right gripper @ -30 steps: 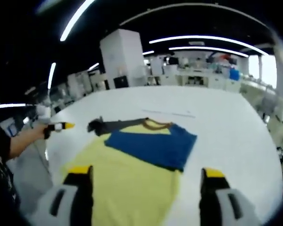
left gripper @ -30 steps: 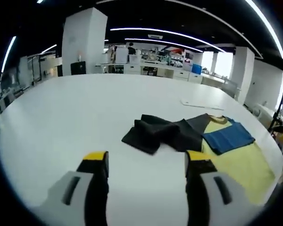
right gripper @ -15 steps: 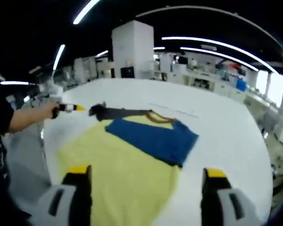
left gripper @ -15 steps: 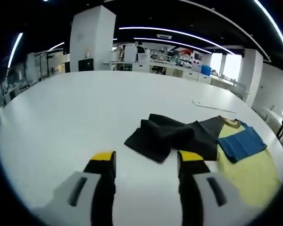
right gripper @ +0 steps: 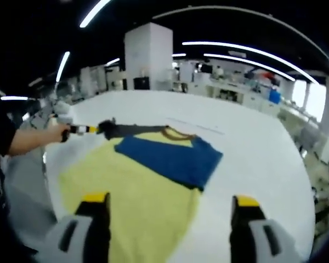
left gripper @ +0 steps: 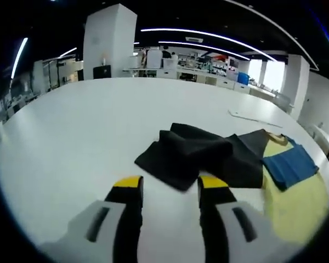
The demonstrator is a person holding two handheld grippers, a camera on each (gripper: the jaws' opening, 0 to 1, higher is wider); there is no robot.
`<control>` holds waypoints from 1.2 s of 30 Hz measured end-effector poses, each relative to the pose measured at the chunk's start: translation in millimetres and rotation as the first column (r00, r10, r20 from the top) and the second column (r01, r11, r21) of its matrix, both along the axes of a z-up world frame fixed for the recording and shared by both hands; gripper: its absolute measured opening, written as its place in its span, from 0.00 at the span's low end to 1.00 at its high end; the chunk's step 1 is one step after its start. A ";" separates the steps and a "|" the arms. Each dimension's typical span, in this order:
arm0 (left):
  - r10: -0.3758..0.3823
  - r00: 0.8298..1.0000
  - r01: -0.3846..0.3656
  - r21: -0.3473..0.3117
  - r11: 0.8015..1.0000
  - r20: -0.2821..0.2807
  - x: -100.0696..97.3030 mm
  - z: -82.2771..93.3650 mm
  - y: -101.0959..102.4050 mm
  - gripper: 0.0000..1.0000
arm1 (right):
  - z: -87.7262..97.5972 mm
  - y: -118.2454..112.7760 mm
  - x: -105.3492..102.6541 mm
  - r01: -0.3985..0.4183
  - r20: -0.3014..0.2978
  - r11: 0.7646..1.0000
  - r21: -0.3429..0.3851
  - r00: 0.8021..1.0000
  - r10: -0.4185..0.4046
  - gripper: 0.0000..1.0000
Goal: Fold the garment on the visible template until the final outline fits inside the template.
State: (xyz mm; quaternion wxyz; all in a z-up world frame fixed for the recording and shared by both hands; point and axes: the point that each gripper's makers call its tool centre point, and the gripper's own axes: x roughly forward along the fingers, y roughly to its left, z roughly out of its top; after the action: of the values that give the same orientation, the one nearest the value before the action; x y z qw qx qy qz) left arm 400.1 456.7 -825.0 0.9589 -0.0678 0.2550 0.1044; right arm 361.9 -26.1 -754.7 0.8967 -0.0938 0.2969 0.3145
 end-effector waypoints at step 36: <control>0.135 0.990 -0.137 -0.066 0.988 -0.037 7.2 -16.6 -5.0 0.08 | -2.7 -5.6 -11.3 0.022 -0.010 1.000 -0.001 1.000 -0.022 0.95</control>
State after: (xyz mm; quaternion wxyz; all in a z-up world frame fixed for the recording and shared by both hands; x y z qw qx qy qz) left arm 407.3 451.7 -841.6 0.9423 -0.1162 0.2689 0.1619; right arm 350.6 -31.6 -757.4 0.8986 -0.0895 0.3027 0.3048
